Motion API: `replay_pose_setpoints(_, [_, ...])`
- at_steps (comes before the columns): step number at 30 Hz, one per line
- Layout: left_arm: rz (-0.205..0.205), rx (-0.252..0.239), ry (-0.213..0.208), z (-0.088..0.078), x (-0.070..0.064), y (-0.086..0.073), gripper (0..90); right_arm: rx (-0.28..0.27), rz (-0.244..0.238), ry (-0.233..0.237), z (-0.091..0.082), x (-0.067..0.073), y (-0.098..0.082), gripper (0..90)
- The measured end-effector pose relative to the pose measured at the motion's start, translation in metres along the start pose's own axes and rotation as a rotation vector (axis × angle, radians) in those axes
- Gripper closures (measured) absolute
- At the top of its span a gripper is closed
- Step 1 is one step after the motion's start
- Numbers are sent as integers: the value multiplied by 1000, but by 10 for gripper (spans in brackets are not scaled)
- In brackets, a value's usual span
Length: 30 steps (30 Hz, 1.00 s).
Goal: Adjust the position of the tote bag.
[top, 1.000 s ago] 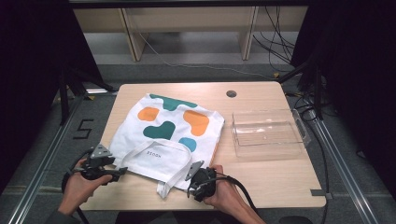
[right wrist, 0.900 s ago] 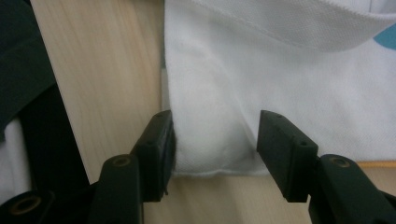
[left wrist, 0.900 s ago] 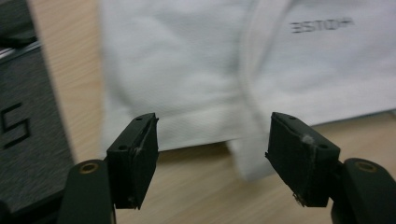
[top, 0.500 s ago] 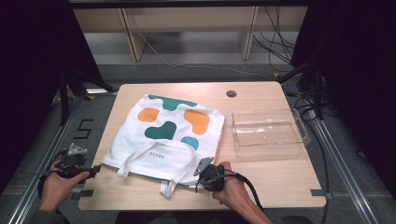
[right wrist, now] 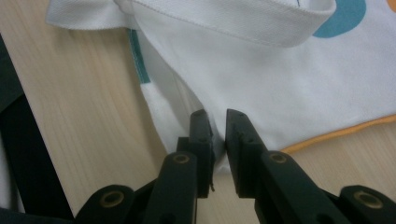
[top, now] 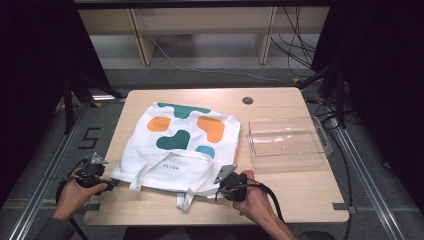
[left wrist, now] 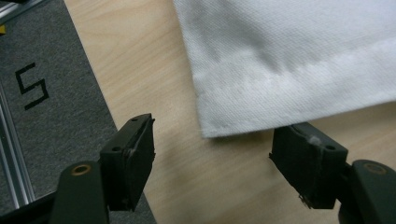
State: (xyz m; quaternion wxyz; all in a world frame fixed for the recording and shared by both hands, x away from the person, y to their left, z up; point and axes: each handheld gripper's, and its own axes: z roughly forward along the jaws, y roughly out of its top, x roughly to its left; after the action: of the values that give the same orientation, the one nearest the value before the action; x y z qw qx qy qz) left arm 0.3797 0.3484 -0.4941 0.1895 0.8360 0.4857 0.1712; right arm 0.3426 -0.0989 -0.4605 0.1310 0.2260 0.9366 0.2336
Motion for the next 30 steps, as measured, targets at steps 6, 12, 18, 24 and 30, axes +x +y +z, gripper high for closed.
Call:
replay_pose_setpoints(6, [-47, -77, -29, 2, 3, 2, 297, -8, 13, 1, -3, -1, -1, 815])
replay_pose_setpoints(12, [-33, -160, -68, 1, 2, 11, 373, -9, -26, 0, -3, -4, -3, 826])
replay_pose_setpoints(18, [58, -147, -48, 6, 1, 17, 661, -20, -1, -16, -5, -3, -4, 828])
replay_pose_setpoints(24, [107, -135, -35, -13, -18, 16, 811, -16, 13, -41, -6, -11, -9, 802])
replay_pose_setpoints(30, [121, -128, -57, -34, -42, 2, 804, -1, 53, -57, -6, -23, -22, 717])
